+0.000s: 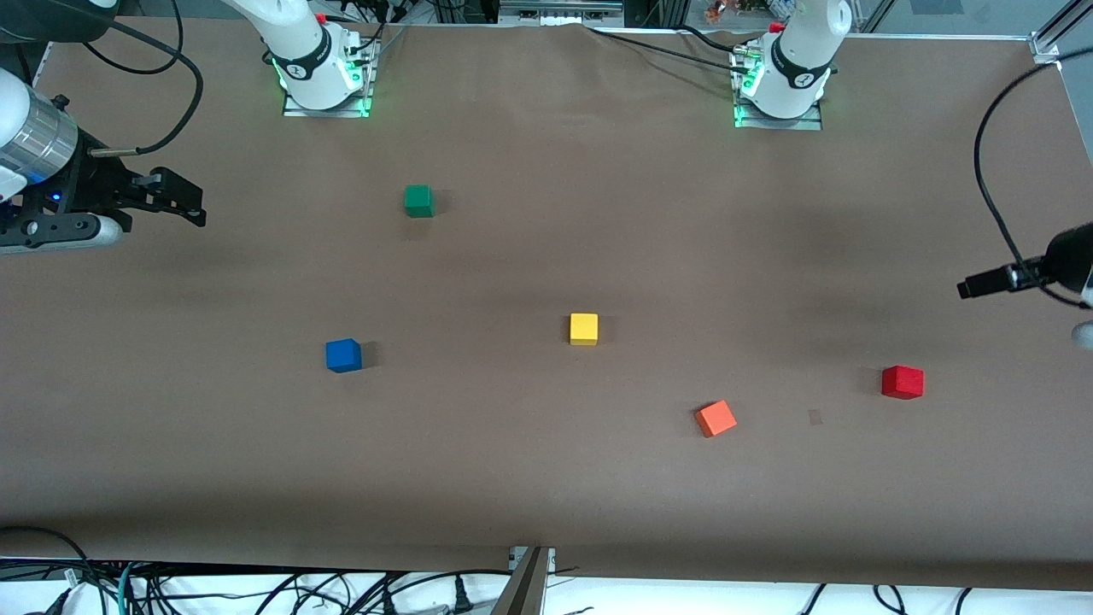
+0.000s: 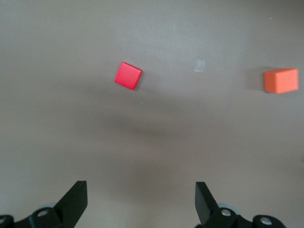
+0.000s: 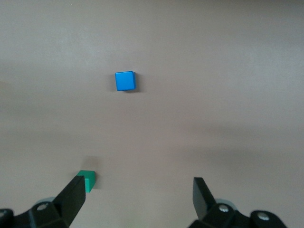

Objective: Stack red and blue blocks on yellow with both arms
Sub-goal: 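Reach the left gripper down to the red block and close on it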

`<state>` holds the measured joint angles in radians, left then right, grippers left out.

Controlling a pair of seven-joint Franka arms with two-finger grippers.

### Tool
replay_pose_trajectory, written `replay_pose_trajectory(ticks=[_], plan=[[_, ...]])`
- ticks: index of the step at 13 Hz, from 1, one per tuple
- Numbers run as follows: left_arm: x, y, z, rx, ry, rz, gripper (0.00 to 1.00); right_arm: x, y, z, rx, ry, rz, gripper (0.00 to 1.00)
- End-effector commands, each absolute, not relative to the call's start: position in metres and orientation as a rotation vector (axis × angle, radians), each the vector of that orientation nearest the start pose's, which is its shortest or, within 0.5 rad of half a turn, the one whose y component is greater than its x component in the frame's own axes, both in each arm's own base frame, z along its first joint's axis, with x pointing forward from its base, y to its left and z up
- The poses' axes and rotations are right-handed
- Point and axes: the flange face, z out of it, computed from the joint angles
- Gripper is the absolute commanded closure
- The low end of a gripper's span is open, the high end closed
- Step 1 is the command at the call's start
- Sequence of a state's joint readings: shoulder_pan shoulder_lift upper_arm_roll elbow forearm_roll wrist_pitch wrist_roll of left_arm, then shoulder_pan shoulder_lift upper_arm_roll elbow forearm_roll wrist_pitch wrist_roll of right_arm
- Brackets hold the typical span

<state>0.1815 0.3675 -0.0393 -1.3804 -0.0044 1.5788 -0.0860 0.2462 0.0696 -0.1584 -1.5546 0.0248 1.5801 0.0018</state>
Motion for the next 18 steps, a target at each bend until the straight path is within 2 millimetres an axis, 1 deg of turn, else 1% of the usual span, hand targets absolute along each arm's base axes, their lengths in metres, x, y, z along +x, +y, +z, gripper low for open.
replay_pose_trajectory(ticks=[1,2,4,5,7,8,9,10,11,13,14,16,17,18], plan=[[0.675,0.113,0.443,-3.150,-0.299,0.240,0.00,0.571,0.058,0.602,-3.127,-0.122,0.069,0.00],[0.678,0.125,0.423,-3.154,-0.263,0.234,0.00,0.571,0.059,0.602,-3.126,-0.136,0.069,0.00],[0.688,0.132,0.374,-3.151,-0.146,0.254,0.00,0.574,0.063,0.600,-3.125,-0.148,0.055,0.00],[0.691,0.143,0.353,-3.147,-0.116,0.257,0.00,0.573,0.070,0.600,-3.124,-0.170,0.057,0.00],[0.689,0.148,0.302,-3.161,0.026,0.277,0.00,0.571,0.080,0.600,-3.128,-0.189,0.059,0.00],[0.685,0.153,0.285,-3.164,0.073,0.247,0.00,0.571,0.086,0.600,-3.131,-0.197,0.059,0.00],[0.680,0.162,0.270,-3.164,0.104,0.205,0.00,0.570,0.089,0.599,-3.133,-0.202,0.062,0.00],[0.676,0.167,0.258,-3.162,0.125,0.169,0.00,0.572,0.091,0.596,-3.131,-0.214,0.066,0.00],[0.673,0.168,0.242,-3.161,0.128,0.142,0.00,0.575,0.091,0.588,-3.127,-0.230,0.090,0.00],[0.668,0.163,0.223,-3.154,0.135,0.087,0.00,0.576,0.093,0.585,-3.128,-0.223,0.095,0.00],[0.666,0.162,0.212,-3.152,0.136,0.066,0.00,0.579,0.091,0.580,-3.132,-0.216,0.109,0.00],[0.665,0.160,0.201,-3.152,0.140,0.050,0.00,0.582,0.091,0.571,-3.140,-0.219,0.132,0.00],[0.666,0.156,0.200,-3.150,0.149,0.051,0.00,0.586,0.093,0.561,-3.146,-0.222,0.158,0.00],[0.667,0.153,0.200,-3.149,0.159,0.046,0.28,0.591,0.093,0.549,-3.151,-0.220,0.188,0.00]])
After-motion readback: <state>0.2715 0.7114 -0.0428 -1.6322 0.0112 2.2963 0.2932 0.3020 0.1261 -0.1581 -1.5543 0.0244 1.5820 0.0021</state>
